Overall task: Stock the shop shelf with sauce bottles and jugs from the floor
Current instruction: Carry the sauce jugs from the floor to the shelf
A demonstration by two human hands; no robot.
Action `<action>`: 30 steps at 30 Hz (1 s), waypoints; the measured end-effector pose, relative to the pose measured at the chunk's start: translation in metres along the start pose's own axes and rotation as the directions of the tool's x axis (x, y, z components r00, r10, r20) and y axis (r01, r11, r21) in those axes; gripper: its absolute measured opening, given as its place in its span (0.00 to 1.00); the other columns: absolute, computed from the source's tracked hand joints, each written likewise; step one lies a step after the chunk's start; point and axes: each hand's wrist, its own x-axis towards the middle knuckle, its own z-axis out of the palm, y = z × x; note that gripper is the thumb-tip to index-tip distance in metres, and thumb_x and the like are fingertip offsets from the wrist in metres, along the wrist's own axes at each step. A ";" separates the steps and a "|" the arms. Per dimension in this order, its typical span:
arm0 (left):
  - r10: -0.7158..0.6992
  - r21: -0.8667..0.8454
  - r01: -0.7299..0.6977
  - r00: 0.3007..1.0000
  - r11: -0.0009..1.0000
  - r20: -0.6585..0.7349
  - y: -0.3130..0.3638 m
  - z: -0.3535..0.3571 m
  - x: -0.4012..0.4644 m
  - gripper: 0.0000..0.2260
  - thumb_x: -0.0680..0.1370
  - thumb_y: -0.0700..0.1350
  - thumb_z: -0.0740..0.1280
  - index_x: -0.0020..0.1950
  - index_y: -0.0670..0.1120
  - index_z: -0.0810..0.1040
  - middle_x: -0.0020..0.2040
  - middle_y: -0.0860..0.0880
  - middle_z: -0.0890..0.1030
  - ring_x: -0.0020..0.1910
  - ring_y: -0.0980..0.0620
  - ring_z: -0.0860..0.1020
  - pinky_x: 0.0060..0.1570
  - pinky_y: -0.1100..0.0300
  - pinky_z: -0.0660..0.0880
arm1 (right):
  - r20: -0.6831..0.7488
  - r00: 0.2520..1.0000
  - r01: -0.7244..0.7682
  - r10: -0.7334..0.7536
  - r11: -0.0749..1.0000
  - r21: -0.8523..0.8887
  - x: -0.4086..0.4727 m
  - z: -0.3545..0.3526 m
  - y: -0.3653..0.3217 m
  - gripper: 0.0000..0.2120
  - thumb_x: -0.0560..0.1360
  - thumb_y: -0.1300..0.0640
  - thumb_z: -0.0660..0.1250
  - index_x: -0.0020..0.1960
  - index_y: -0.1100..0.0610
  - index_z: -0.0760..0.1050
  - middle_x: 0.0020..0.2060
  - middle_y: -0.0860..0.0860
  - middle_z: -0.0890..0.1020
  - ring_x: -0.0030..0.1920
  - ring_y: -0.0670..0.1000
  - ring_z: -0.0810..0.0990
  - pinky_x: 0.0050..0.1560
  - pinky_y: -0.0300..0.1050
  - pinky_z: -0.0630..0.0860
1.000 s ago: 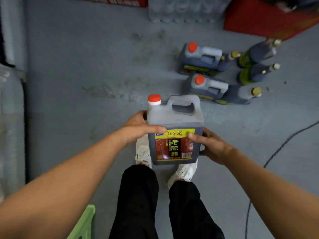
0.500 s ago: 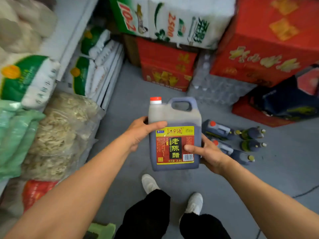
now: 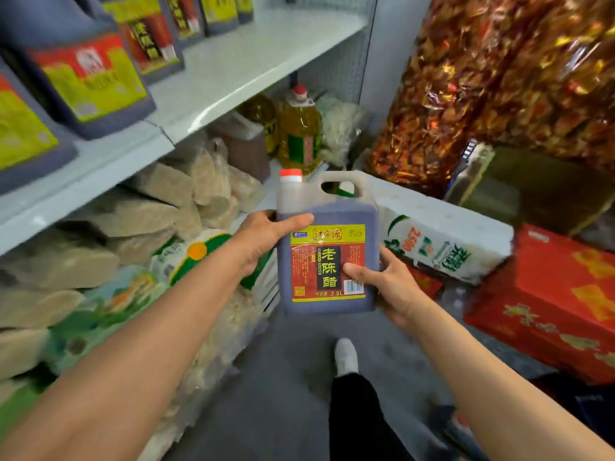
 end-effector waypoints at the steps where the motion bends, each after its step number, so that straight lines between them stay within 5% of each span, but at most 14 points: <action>1: 0.024 -0.012 -0.024 0.999 1.000 -0.036 0.014 -0.008 0.010 0.16 0.69 0.50 0.78 0.52 0.46 0.82 0.44 0.49 0.87 0.40 0.55 0.85 0.42 0.62 0.78 | 0.023 1.000 0.012 -0.012 1.000 -0.004 0.017 0.005 -0.017 0.28 0.66 0.59 0.79 0.64 0.55 0.75 0.53 0.55 0.86 0.51 0.59 0.86 0.50 0.57 0.83; 4: 0.114 0.000 -0.116 0.980 0.993 -0.164 0.059 -0.029 0.042 0.14 0.69 0.50 0.78 0.51 0.48 0.81 0.43 0.51 0.87 0.39 0.58 0.85 0.37 0.67 0.77 | 0.110 0.991 0.086 -0.083 0.996 -0.031 0.076 0.017 -0.070 0.24 0.69 0.64 0.76 0.63 0.57 0.76 0.52 0.56 0.86 0.48 0.57 0.87 0.44 0.50 0.83; 8: 0.222 0.038 -0.222 0.922 0.974 -0.316 0.127 -0.062 0.088 0.14 0.70 0.52 0.77 0.51 0.49 0.82 0.43 0.53 0.87 0.41 0.56 0.85 0.42 0.62 0.80 | 0.249 0.951 0.202 -0.181 0.977 -0.063 0.166 0.037 -0.153 0.29 0.63 0.62 0.78 0.63 0.57 0.76 0.54 0.57 0.86 0.51 0.59 0.86 0.47 0.53 0.83; 14: 0.426 0.162 -0.405 0.735 0.900 -0.527 0.220 -0.108 0.139 0.28 0.68 0.46 0.81 0.63 0.57 0.74 0.52 0.59 0.84 0.49 0.62 0.83 0.48 0.64 0.79 | 0.472 0.837 0.350 -0.277 0.934 -0.073 0.283 0.080 -0.268 0.28 0.62 0.63 0.78 0.61 0.57 0.77 0.52 0.56 0.86 0.50 0.58 0.86 0.46 0.50 0.83; 20: 0.402 0.224 -0.350 0.606 0.910 -0.687 0.238 -0.146 0.170 0.41 0.63 0.42 0.83 0.72 0.51 0.68 0.60 0.56 0.81 0.57 0.57 0.80 0.57 0.57 0.79 | 0.664 0.701 0.433 -0.261 0.895 -0.105 0.378 0.134 -0.292 0.32 0.60 0.61 0.84 0.62 0.55 0.78 0.56 0.57 0.85 0.56 0.61 0.84 0.58 0.61 0.79; 23: 0.355 0.244 -0.262 0.576 0.934 -0.737 0.234 -0.159 0.171 0.43 0.59 0.48 0.84 0.70 0.54 0.68 0.60 0.56 0.80 0.57 0.56 0.80 0.59 0.51 0.78 | 0.699 0.659 0.492 -0.276 0.861 -0.125 0.403 0.159 -0.287 0.33 0.59 0.61 0.84 0.62 0.56 0.78 0.54 0.53 0.86 0.56 0.56 0.84 0.55 0.53 0.81; 26: 0.329 0.261 -0.201 0.548 0.944 -0.769 0.233 -0.172 0.169 0.42 0.63 0.44 0.83 0.72 0.54 0.67 0.59 0.59 0.79 0.56 0.60 0.79 0.55 0.59 0.79 | 0.735 0.621 0.522 -0.272 0.843 -0.129 0.415 0.183 -0.285 0.33 0.58 0.59 0.85 0.61 0.54 0.78 0.53 0.49 0.86 0.56 0.51 0.83 0.49 0.41 0.80; 30: 0.303 0.309 -0.069 0.480 0.949 -0.823 0.236 -0.186 0.172 0.42 0.62 0.48 0.82 0.72 0.54 0.66 0.62 0.55 0.80 0.60 0.52 0.78 0.60 0.46 0.77 | 0.772 0.579 0.538 -0.262 0.834 -0.121 0.428 0.216 -0.285 0.34 0.59 0.57 0.82 0.63 0.53 0.76 0.52 0.46 0.86 0.55 0.47 0.83 0.48 0.40 0.81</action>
